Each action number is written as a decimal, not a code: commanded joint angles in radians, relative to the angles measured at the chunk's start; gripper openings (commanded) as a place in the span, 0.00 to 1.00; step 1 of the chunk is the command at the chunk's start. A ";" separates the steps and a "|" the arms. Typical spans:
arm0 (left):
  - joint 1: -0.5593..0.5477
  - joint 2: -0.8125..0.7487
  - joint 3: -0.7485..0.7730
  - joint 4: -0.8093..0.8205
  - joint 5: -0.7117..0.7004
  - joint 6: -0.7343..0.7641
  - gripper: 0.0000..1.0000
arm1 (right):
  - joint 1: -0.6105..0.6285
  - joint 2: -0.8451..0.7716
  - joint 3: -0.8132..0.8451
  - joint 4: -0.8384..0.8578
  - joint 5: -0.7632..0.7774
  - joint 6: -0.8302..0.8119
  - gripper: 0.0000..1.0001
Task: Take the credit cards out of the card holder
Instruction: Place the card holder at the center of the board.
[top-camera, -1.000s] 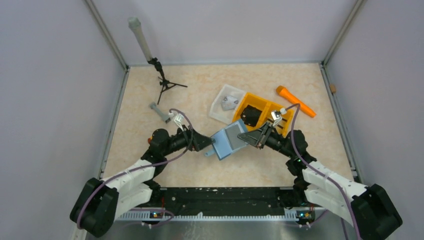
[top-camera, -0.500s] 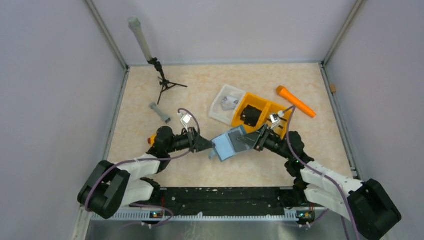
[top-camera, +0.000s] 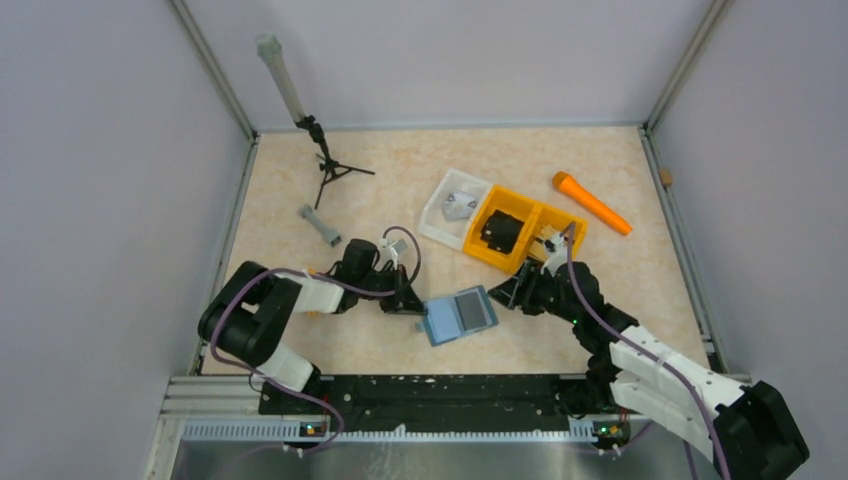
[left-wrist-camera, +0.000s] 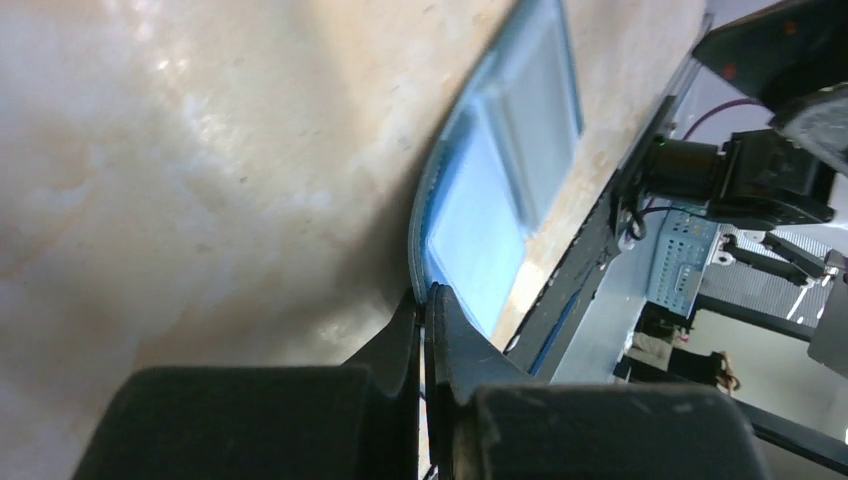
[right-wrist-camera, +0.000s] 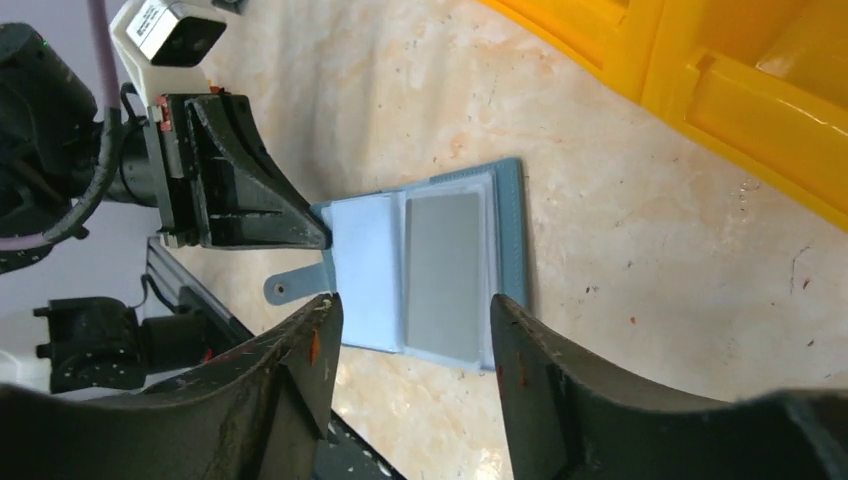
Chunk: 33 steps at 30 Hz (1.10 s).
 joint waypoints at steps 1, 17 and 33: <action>0.000 0.059 0.055 -0.110 0.022 0.095 0.00 | 0.027 0.058 0.067 -0.052 -0.034 -0.102 0.56; -0.001 0.026 0.094 -0.217 -0.028 0.156 0.00 | 0.141 0.284 0.135 -0.027 -0.087 -0.065 0.45; -0.010 -0.005 0.091 -0.215 -0.029 0.148 0.00 | 0.171 0.329 0.083 -0.004 -0.086 0.005 0.44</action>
